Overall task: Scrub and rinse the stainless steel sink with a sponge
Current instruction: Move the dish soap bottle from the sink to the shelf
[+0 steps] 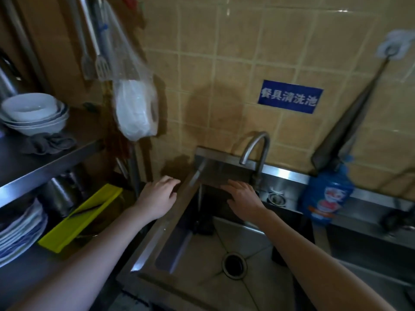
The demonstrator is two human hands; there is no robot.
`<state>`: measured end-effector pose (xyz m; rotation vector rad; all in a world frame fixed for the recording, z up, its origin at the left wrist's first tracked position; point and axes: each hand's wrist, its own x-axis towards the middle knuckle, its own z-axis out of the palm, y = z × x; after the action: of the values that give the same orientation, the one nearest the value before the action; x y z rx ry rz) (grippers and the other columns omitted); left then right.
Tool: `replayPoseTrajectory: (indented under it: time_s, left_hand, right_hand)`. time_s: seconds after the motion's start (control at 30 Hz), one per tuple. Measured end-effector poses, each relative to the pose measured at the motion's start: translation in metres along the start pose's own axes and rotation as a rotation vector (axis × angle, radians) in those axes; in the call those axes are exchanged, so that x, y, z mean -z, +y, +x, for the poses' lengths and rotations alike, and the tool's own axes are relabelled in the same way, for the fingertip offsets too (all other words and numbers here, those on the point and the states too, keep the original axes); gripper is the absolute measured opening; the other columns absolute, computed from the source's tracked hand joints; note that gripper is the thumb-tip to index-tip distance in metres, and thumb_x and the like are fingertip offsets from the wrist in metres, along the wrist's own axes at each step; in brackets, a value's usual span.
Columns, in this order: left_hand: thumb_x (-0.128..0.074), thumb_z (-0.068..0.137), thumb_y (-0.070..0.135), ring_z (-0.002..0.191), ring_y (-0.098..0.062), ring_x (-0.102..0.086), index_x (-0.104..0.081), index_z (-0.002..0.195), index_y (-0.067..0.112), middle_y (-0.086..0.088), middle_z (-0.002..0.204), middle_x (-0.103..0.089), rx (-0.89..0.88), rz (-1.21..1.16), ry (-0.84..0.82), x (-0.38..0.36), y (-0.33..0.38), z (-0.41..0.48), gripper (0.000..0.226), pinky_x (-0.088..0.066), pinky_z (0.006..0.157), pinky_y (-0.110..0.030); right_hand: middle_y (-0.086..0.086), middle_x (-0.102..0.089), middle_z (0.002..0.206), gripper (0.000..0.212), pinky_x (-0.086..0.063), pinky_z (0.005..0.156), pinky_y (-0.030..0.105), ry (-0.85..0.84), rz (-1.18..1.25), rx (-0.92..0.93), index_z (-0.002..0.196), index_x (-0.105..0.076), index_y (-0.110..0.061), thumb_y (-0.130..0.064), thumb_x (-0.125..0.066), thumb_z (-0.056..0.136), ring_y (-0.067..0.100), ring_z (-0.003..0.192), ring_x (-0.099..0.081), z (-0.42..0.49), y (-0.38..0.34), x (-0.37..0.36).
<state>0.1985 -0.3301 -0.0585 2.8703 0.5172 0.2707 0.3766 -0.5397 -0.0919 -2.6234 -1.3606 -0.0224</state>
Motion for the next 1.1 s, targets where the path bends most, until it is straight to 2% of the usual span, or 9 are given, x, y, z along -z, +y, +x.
replayPoseTrajectory:
  time_s: [0.27,0.5,0.73,0.97,1.1]
  left_hand:
    - [-0.046,0.095,0.031,0.119,-0.016,-0.049,-0.041,0.135,0.030,0.008,0.138,-0.041,-0.069,-0.053,-0.006,-0.040,0.066,0.029,0.041,-0.046,0.092,-0.032]
    - [-0.047,0.095,0.027,0.120,-0.017,-0.047,-0.043,0.135,0.025,0.006,0.138,-0.042,-0.177,-0.122,-0.039,-0.063,0.125,0.050,0.041,-0.044,0.097,-0.034]
    - [-0.047,0.095,0.029,0.125,-0.016,-0.044,-0.041,0.137,0.027,0.006,0.140,-0.042,-0.316,-0.106,-0.058,-0.083,0.173,0.069,0.043,-0.041,0.098,-0.033]
    - [-0.047,0.095,0.025,0.126,-0.019,-0.045,-0.037,0.140,0.025,0.003,0.142,-0.040,-0.431,-0.165,-0.121,-0.090,0.213,0.098,0.047,-0.043,0.099,-0.036]
    - [-0.047,0.095,0.025,0.128,-0.020,-0.043,-0.035,0.141,0.025,0.003,0.144,-0.039,-0.453,-0.184,-0.140,-0.100,0.239,0.115,0.048,-0.042,0.100,-0.038]
  right_hand:
    - [-0.001,-0.031,0.153,0.056,-0.019,0.115,0.040,0.020,-0.007,-0.128,0.143,-0.037,-0.029,-0.023,-0.053,0.089,0.023,0.140,-0.027,-0.051,0.069,0.012]
    - [0.000,-0.028,0.154,0.054,-0.018,0.117,0.042,0.038,-0.002,-0.222,0.143,-0.036,-0.029,-0.023,-0.052,0.092,0.023,0.143,-0.023,-0.091,0.116,0.025]
    - [-0.001,-0.035,0.150,0.053,-0.021,0.115,0.042,0.099,0.060,-0.359,0.139,-0.040,-0.030,-0.021,-0.056,0.089,0.024,0.139,-0.030,-0.131,0.162,0.028]
    - [0.003,-0.035,0.150,0.072,-0.029,0.111,0.043,0.167,0.198,-0.625,0.147,-0.014,-0.032,-0.025,-0.055,0.089,0.026,0.135,-0.035,-0.155,0.192,0.026]
    - [0.003,-0.038,0.148,0.076,-0.030,0.111,0.045,0.195,0.239,-0.689,0.148,-0.012,-0.033,-0.028,-0.057,0.088,0.027,0.134,-0.036,-0.165,0.212,0.027]
